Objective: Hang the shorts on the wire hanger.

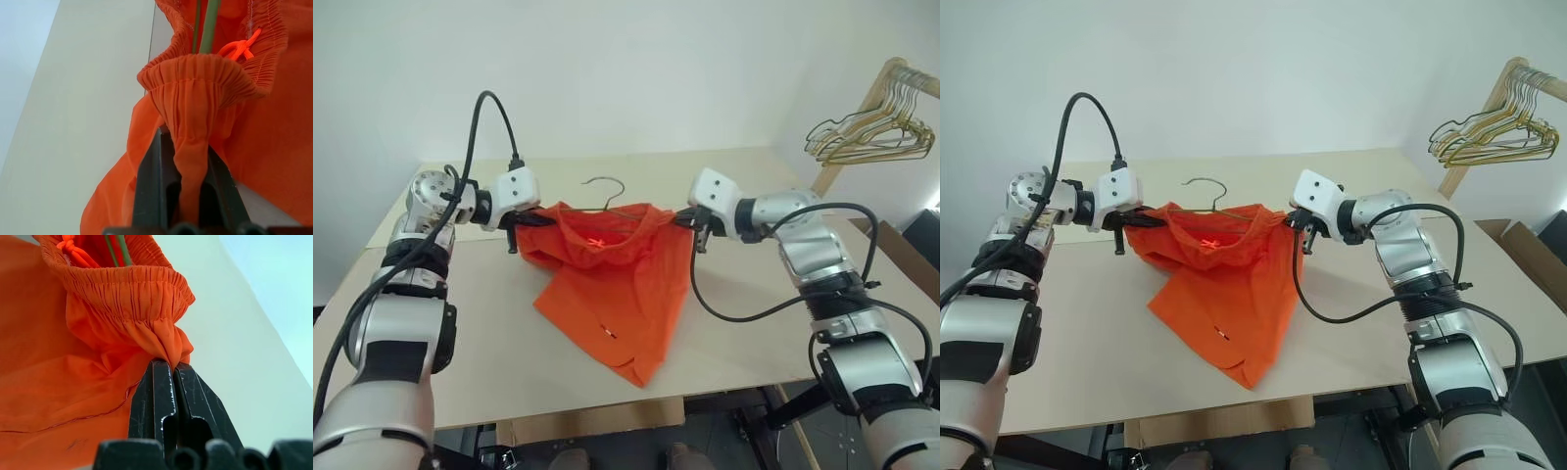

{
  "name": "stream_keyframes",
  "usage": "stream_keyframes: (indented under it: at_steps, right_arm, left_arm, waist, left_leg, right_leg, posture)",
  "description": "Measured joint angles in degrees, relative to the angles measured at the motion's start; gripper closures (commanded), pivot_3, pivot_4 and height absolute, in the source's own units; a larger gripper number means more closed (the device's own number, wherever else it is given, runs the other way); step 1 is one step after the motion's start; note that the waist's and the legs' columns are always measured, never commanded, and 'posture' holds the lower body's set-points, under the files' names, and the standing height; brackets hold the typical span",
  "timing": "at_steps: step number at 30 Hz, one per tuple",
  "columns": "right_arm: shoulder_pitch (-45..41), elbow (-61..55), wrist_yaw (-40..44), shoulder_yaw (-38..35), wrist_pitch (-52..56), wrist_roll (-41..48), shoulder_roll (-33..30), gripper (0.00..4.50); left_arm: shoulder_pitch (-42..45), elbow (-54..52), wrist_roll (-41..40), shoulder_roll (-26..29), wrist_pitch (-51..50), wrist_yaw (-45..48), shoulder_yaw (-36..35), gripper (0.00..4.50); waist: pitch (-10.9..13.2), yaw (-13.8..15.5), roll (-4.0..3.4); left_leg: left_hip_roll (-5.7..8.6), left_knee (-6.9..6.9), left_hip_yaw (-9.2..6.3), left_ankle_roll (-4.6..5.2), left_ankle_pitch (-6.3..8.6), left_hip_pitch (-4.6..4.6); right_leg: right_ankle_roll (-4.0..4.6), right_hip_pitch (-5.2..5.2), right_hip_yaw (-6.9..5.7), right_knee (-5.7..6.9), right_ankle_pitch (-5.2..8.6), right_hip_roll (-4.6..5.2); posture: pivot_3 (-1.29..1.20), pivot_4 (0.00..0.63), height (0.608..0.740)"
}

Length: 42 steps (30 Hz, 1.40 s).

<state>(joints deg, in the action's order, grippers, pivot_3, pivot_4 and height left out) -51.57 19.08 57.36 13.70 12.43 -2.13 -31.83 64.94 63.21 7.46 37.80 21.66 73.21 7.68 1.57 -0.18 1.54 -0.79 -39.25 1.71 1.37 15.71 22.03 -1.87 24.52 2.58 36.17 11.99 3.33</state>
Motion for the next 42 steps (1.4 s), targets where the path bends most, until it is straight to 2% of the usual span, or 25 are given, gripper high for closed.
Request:
stream_keyframes:
  at_steps: [7,11,14,27,33,42]
  right_arm:
    - [0.4,-0.9,-0.3,0.7,-4.8,-1.7,-0.4,4.46]
    - [0.5,-0.8,0.0,0.7,-6.5,-2.2,-0.5,3.45]
    - [0.5,-0.3,-1.3,0.7,-8.6,-3.5,-0.6,2.39]
    - [1.2,0.6,7.0,1.0,-12.3,-0.9,-1.2,2.39]
    - [1.1,3.0,7.1,1.0,-12.3,-0.9,-0.5,2.39]
    - [-1.0,4.3,13.1,0.3,-2.5,5.6,0.9,2.39]
  left_arm:
    - [-0.4,-1.4,-3.3,-1.3,-0.6,1.1,-2.0,4.5]
    - [-0.9,-2.2,-4.2,-1.2,-0.6,2.6,-2.2,4.5]
    - [-1.6,-2.6,-4.6,-1.2,-0.6,2.9,-2.2,4.5]
    - [-2.4,-3.5,-5.3,-1.6,-0.3,3.9,-2.2,4.5]
    - [-3.4,-5.0,-5.5,-1.8,0.9,5.4,-2.2,4.5]
    - [-5.1,-7.0,-8.7,-3.2,0.8,6.6,-3.3,4.5]
  waist:
    - [0.0,-0.1,0.0]
    - [0.0,-0.3,0.0]
    - [0.0,-0.5,0.0]
    - [0.0,-0.6,0.0]
    - [0.0,-0.6,0.0]
    - [0.0,-0.6,0.0]
  left_leg:
    - [0.0,0.0,0.0,0.0,0.0,-0.01]
    - [0.0,0.0,0.0,0.0,0.0,-0.01]
    - [0.0,0.0,0.0,-0.01,0.0,-0.02]
    - [0.0,-0.01,-0.01,-0.01,-0.01,-0.05]
    - [-0.01,-0.01,-0.01,-0.01,-0.01,-0.08]
    - [-0.01,-0.01,-0.04,-0.01,-0.01,-0.08]
  right_leg:
    - [0.0,-0.01,-0.01,0.0,0.0,0.0]
    - [0.01,-0.02,-0.01,0.01,0.0,0.0]
    - [0.01,-0.02,-0.01,0.01,0.0,0.0]
    - [0.01,-0.05,-0.01,0.0,-0.01,0.0]
    - [0.02,-0.07,-0.01,0.02,-0.01,0.0]
    - [0.03,-0.08,-0.02,0.02,-0.02,0.0]
  posture:
    - [0.06,0.0,0.74]
    - [0.06,0.0,0.74]
    - [0.06,0.0,0.74]
    - [0.05,0.0,0.74]
    - [0.06,0.0,0.74]
    - [0.06,0.0,0.74]
